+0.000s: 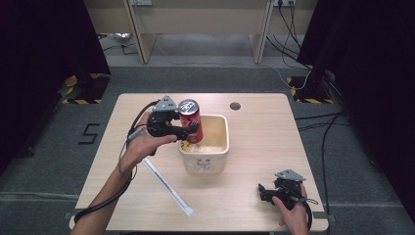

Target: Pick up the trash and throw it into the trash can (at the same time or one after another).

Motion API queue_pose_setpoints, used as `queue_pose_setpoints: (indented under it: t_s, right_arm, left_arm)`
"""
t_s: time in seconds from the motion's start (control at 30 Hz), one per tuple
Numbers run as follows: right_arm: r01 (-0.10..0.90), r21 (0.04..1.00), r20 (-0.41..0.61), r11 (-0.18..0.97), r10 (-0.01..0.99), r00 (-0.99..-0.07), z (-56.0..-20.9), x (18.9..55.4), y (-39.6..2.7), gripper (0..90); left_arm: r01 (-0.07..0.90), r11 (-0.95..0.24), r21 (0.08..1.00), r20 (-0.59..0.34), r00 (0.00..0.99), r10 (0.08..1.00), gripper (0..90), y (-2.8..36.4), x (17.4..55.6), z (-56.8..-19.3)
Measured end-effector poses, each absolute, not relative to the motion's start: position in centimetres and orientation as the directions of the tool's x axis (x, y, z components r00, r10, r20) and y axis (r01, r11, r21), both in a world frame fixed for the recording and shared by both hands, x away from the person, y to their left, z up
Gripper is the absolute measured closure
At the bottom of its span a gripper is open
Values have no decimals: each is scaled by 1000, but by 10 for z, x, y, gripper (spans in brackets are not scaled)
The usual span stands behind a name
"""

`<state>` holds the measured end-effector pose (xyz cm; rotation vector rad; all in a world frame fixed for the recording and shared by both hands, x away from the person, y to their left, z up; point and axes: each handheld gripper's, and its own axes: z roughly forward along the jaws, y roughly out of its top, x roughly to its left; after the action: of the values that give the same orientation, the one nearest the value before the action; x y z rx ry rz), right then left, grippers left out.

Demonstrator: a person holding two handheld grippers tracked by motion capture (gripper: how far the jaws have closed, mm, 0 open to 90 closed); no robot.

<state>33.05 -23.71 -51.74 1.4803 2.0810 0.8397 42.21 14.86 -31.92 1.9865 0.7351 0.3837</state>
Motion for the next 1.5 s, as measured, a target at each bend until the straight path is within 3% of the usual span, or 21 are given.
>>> queue_pose_setpoints:
  t_s: [0.77, 1.5]
  right_arm:
    - [672, 700, -13, 242, 945, -327, -517, 330, -237, 6]
    - [670, 701, -14, 244, 944, -329, -518, 330, -237, 6]
  left_arm:
    - [367, -420, 830, -35, 786, 617, 339, 117, 435, -351]
    - [380, -428, 820, -34, 779, 626, 336, 116, 440, -366]
